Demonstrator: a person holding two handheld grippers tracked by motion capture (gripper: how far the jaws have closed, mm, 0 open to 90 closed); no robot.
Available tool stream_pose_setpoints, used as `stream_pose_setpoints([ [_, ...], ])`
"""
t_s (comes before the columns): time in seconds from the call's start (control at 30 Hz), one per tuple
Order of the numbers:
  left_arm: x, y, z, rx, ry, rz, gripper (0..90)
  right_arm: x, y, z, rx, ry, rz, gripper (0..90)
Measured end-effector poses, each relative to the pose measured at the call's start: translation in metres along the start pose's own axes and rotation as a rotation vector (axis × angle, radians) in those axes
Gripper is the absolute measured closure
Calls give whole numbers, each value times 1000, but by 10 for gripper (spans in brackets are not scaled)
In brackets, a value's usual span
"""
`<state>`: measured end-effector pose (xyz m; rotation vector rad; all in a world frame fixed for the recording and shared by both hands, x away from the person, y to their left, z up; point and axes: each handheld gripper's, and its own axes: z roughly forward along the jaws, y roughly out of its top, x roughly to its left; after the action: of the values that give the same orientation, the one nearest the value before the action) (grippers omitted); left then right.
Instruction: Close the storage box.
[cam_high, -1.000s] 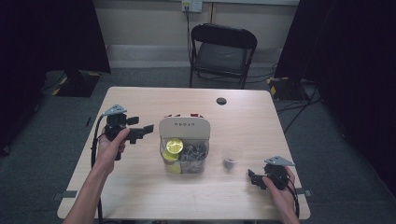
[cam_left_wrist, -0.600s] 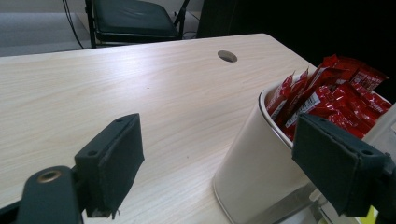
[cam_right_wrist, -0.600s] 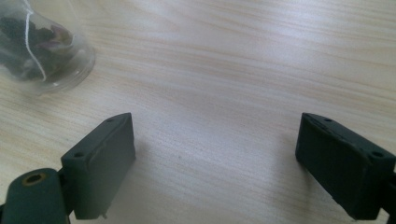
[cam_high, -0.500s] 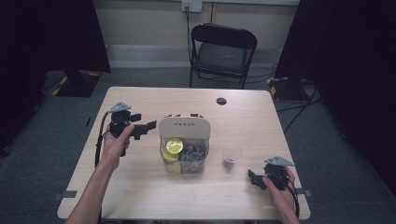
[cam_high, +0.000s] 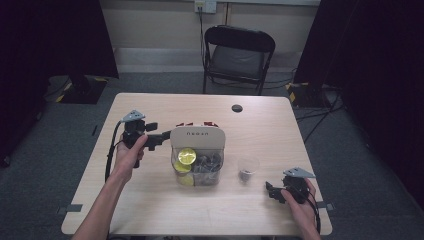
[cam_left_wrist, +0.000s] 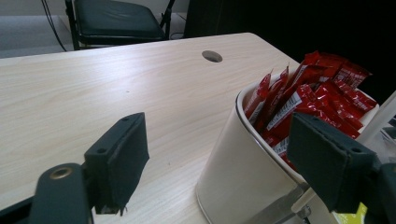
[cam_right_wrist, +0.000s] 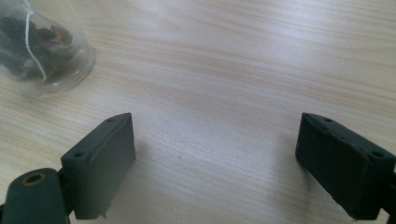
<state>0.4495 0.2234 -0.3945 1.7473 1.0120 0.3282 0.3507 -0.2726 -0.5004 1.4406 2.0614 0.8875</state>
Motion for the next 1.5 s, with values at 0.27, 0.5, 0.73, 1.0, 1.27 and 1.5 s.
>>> stream_pose_setpoints([
  [0.27,-1,1,-2,-9,-32,-9,240,0,0,0,0,0,0,114],
  [0.5,-6,3,-4,-18,-36,-3,221,0,0,0,0,5,-4,115],
  [0.73,-10,7,-4,-17,-42,9,217,0,0,0,0,5,-4,115],
  [1.0,-18,7,-4,-14,-61,28,200,0,0,0,0,8,-8,114],
  [1.27,-19,5,-6,-7,-55,24,192,0,0,0,2,14,-13,114],
  [1.5,-22,2,-5,8,-68,37,192,1,0,0,1,15,-14,115],
])
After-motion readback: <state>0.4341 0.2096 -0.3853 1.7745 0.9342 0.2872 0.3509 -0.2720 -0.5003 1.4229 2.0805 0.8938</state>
